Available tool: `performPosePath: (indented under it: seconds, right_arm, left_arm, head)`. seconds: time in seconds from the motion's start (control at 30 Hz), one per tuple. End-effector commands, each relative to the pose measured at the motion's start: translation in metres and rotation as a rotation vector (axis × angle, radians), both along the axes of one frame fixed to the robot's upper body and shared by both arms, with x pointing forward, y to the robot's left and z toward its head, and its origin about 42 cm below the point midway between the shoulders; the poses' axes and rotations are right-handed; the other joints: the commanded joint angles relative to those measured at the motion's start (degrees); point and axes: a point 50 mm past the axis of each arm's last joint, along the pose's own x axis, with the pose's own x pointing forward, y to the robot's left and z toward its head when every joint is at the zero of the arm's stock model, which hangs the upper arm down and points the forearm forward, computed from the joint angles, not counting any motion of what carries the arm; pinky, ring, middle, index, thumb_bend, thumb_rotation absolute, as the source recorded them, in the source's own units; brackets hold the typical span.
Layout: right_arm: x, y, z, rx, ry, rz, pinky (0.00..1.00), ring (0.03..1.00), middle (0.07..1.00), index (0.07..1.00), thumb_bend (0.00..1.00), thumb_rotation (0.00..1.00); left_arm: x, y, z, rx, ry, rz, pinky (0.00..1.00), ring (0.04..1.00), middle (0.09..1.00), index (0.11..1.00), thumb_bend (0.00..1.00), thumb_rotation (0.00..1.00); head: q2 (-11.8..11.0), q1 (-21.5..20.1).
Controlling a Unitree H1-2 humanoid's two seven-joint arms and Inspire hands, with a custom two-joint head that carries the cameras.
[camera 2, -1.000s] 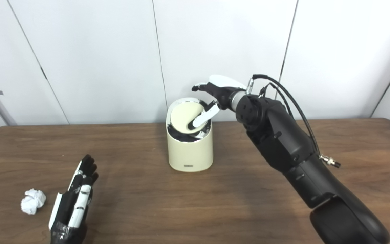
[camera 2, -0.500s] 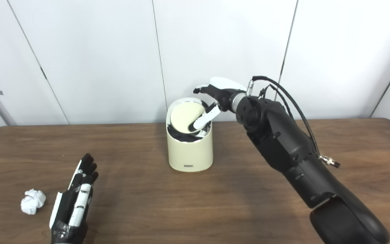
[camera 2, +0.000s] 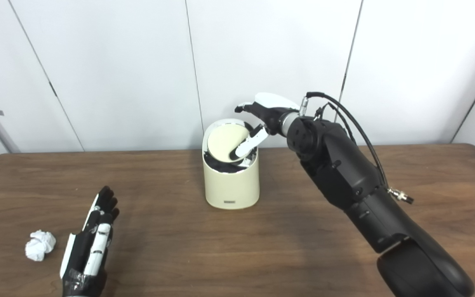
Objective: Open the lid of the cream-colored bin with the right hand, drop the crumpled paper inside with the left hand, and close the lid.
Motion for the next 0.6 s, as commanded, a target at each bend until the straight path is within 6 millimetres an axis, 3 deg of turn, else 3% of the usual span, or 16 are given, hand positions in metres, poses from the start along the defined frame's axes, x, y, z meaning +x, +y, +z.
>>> performPosePath:
  seconds: [0.0,0.57]
  right_arm:
    - [0.003,0.006,0.032,-0.007,-0.100,0.022,0.96,0.940,0.937,0.905,0.85,0.42]
    - [0.002,0.009,0.019,-0.047,-0.097,0.043,0.99,0.946,0.941,0.910,0.85,0.42]
  left_arm:
    - [-0.023,-0.020,-0.048,-0.072,0.164,0.000,1.00,1.000,0.998,1.000,0.34,0.73]
    - [-0.025,-0.022,-0.045,-0.092,0.163,0.006,1.00,1.000,1.000,0.998,0.34,0.73]
  head:
    - [0.1,0.0]
    - [0.4,0.3]
